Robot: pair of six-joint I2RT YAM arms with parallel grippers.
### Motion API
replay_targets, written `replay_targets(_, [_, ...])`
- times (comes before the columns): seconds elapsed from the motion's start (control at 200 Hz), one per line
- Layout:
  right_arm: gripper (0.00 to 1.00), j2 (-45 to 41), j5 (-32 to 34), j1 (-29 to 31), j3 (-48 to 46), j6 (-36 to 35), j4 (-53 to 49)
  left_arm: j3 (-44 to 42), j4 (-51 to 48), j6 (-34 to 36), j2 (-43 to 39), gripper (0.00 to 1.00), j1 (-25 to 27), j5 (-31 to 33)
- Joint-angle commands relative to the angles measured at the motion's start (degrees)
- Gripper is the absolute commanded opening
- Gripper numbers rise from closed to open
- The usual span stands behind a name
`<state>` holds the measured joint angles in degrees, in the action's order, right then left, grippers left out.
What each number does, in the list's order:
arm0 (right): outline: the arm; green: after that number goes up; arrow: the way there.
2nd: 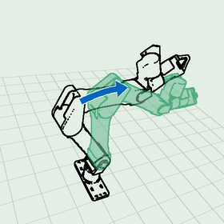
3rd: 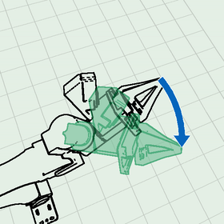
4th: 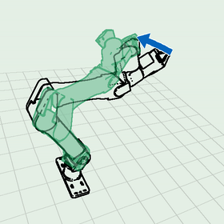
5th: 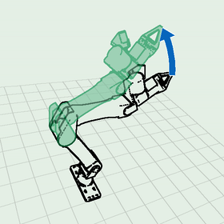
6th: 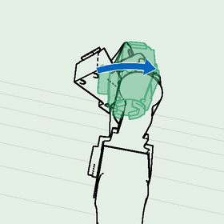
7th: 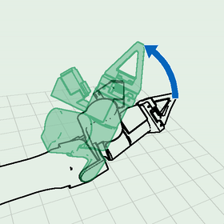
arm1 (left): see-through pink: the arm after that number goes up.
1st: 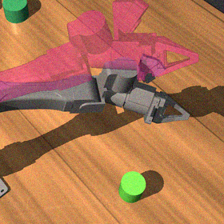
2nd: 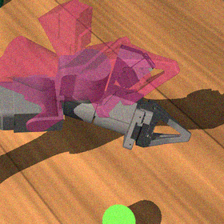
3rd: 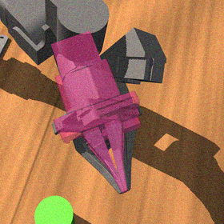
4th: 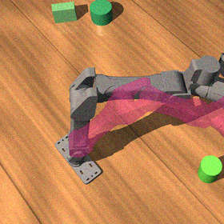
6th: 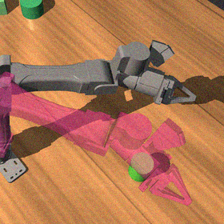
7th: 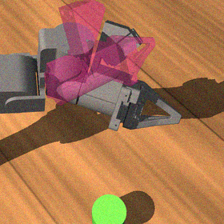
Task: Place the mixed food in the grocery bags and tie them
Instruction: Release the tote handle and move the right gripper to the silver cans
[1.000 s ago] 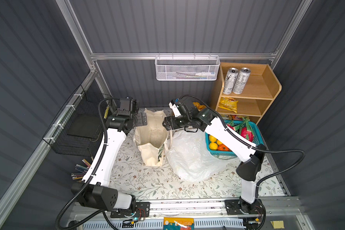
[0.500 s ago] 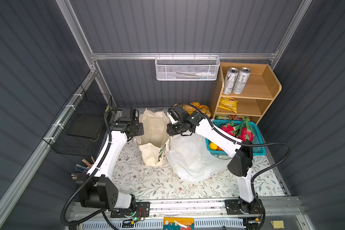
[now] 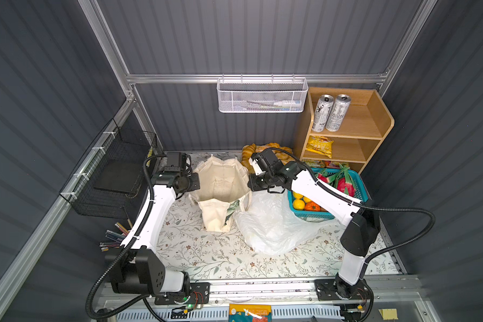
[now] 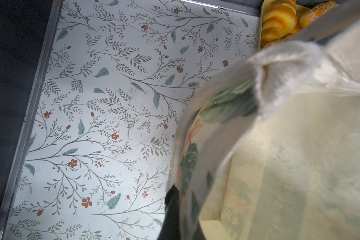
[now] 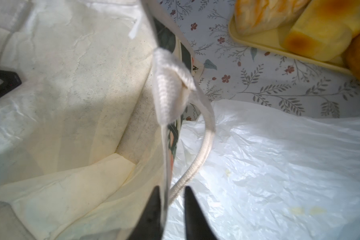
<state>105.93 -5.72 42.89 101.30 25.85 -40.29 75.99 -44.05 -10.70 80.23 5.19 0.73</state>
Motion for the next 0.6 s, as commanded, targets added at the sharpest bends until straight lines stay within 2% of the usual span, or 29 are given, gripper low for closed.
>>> replay_targets(0.0, [0.5, -1.4, -2.0, -0.4, 3.7, -2.7, -0.5, -0.1, 0.6, 0.8, -1.8, 0.0, -0.4, -3.9])
replay_targets(0.17, [0.75, -8.4, -1.7, -3.7, 8.2, -7.0, -1.7, -0.4, 0.4, 0.8, -1.4, 0.0, -0.4, -7.9])
replay_targets(0.28, [0.78, -13.0, 2.0, -8.7, 10.5, -7.5, -1.2, -0.8, 0.5, 0.8, -1.5, 0.0, -0.3, -9.2])
replay_targets(0.385, [0.82, -16.7, 2.3, -17.8, 13.2, -6.0, -1.1, -0.7, 0.4, 1.0, -1.8, 0.0, -0.4, -9.8])
replay_targets(0.595, [0.79, -20.3, 7.1, -33.5, 17.5, -4.7, -0.7, -0.8, 0.2, 1.8, -2.2, 0.0, -0.4, -9.8])
